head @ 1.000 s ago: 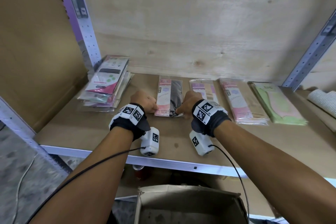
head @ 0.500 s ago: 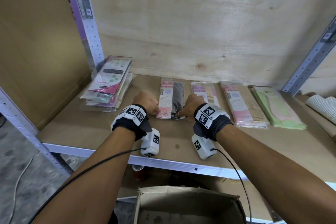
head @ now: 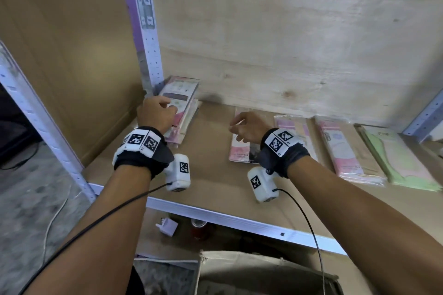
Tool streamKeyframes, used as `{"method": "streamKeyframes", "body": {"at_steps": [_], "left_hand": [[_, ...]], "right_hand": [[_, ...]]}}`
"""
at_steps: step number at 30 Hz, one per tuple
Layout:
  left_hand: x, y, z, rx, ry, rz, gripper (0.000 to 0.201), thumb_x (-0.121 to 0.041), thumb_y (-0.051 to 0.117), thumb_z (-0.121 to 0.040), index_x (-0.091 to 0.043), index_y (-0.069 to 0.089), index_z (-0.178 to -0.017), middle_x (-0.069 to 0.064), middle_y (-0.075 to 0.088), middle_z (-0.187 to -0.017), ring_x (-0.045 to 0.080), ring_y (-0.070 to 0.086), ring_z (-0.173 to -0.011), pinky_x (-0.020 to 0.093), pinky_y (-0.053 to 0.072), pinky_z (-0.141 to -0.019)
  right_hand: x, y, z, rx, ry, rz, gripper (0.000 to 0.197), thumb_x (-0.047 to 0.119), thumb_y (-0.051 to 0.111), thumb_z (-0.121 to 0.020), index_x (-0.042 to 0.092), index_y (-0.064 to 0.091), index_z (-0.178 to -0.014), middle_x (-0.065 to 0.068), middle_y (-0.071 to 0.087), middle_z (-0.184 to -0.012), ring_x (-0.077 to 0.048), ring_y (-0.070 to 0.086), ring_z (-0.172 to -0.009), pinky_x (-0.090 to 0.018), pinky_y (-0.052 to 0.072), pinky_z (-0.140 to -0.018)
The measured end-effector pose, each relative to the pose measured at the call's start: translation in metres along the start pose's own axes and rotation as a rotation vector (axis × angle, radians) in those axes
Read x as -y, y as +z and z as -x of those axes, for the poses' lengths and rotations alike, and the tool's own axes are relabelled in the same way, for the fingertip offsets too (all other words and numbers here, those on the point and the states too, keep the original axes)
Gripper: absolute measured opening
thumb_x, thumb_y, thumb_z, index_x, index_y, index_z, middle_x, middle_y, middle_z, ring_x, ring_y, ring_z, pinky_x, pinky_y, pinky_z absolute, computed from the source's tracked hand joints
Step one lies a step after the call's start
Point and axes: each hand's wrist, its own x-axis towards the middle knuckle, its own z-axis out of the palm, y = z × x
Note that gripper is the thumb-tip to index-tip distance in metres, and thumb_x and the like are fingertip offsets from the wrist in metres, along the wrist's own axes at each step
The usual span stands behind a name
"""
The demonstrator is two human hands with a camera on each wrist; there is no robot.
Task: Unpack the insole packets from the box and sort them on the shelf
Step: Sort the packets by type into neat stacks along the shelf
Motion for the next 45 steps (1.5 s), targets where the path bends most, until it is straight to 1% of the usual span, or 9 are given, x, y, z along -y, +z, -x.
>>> {"method": "streamKeyframes", "body": {"at_steps": [12, 15, 19, 22, 24, 30, 34, 41, 45], "left_hand": [[0.032, -0.019, -0.013, 0.23, -0.02, -0.189, 0.035, -0.024, 0.066, -0.091, 0.001, 0.069, -0.116, 0.02, 0.069, -0.119, 0.034, 0.065, -0.11, 0.036, 0.05, -0.096], [0.033, -0.022, -0.012, 0.221, 0.005, -0.192, 0.019, -0.019, 0.061, -0.092, -0.008, 0.071, -0.08, 0.012, 0.067, -0.083, 0.028, 0.063, -0.079, 0.03, 0.05, -0.078], [0.039, -0.023, -0.013, 0.274, -0.077, -0.126, 0.027, -0.004, 0.056, -0.092, -0.007, 0.068, -0.115, 0.021, 0.068, -0.115, 0.036, 0.067, -0.105, 0.043, 0.053, -0.1], [0.041, -0.021, -0.01, 0.363, -0.026, -0.179, 0.049, 0.003, 0.067, -0.084, -0.01, 0.059, -0.131, 0.02, 0.059, -0.131, 0.037, 0.064, -0.111, 0.045, 0.055, -0.096], [0.036, -0.019, -0.005, 0.382, 0.1, -0.301, 0.06, 0.002, 0.075, -0.078, -0.016, 0.06, -0.133, 0.017, 0.055, -0.135, 0.031, 0.062, -0.109, 0.034, 0.053, -0.09], [0.009, -0.013, 0.013, 0.19, 0.323, -0.437, 0.048, -0.022, 0.081, -0.073, -0.031, 0.069, -0.119, 0.011, 0.042, -0.128, 0.034, 0.038, -0.125, 0.042, 0.031, -0.111], [-0.014, -0.005, 0.027, 0.168, 0.49, -0.455, 0.041, -0.023, 0.084, -0.074, -0.029, 0.073, -0.113, 0.009, 0.049, -0.126, 0.035, 0.039, -0.119, 0.041, 0.033, -0.107], [-0.056, 0.01, 0.055, 0.007, 0.78, -0.23, 0.015, -0.022, 0.065, -0.091, -0.011, 0.073, -0.097, 0.011, 0.065, -0.094, 0.033, 0.058, -0.091, 0.038, 0.043, -0.081], [-0.073, 0.022, 0.069, 0.059, 0.668, 0.085, 0.016, -0.031, 0.064, -0.094, -0.018, 0.073, -0.097, -0.002, 0.072, -0.091, 0.021, 0.067, -0.083, 0.035, 0.055, -0.076]], "right_hand": [[0.066, 0.08, -0.028, 0.124, 0.013, -0.498, 0.039, -0.006, 0.052, -0.095, -0.002, 0.045, -0.132, -0.016, 0.058, -0.078, -0.028, 0.06, -0.062, -0.034, 0.058, -0.061], [0.065, 0.086, -0.028, 0.077, -0.001, -0.457, 0.036, -0.003, 0.059, -0.093, -0.002, 0.049, -0.127, -0.014, 0.059, -0.076, -0.02, 0.059, -0.053, -0.031, 0.054, -0.055], [0.051, 0.079, -0.022, 0.069, 0.009, -0.397, 0.028, -0.007, 0.066, -0.085, 0.005, 0.051, -0.105, -0.013, 0.061, -0.067, -0.02, 0.057, -0.053, -0.025, 0.043, -0.047], [0.039, 0.069, -0.013, 0.082, 0.018, -0.487, 0.032, -0.01, 0.064, -0.084, 0.001, 0.054, -0.111, -0.014, 0.063, -0.072, -0.02, 0.058, -0.054, -0.023, 0.039, -0.044], [0.032, 0.057, -0.007, 0.081, 0.013, -0.584, 0.032, -0.009, 0.062, -0.084, 0.0, 0.058, -0.115, -0.014, 0.063, -0.076, -0.017, 0.057, -0.053, -0.023, 0.037, -0.045], [0.019, 0.011, 0.014, 0.093, 0.059, -0.8, 0.012, -0.002, 0.062, -0.089, 0.008, 0.068, -0.093, -0.004, 0.067, -0.07, -0.011, 0.051, -0.048, -0.019, 0.036, -0.044], [0.016, -0.019, 0.032, 0.101, 0.059, -0.877, 0.024, 0.0, 0.062, -0.088, -0.001, 0.065, -0.112, -0.005, 0.068, -0.069, -0.013, 0.05, -0.051, -0.021, 0.036, -0.045], [0.001, -0.067, 0.062, 0.088, 0.011, -0.892, 0.037, 0.047, 0.06, -0.093, 0.012, 0.067, -0.105, -0.005, 0.069, -0.079, -0.015, 0.057, -0.059, -0.024, 0.042, -0.056], [-0.016, -0.08, 0.076, 0.017, -0.041, -0.985, 0.048, 0.056, 0.055, -0.092, 0.012, 0.069, -0.106, -0.003, 0.066, -0.079, -0.015, 0.059, -0.065, -0.026, 0.046, -0.061]]}}
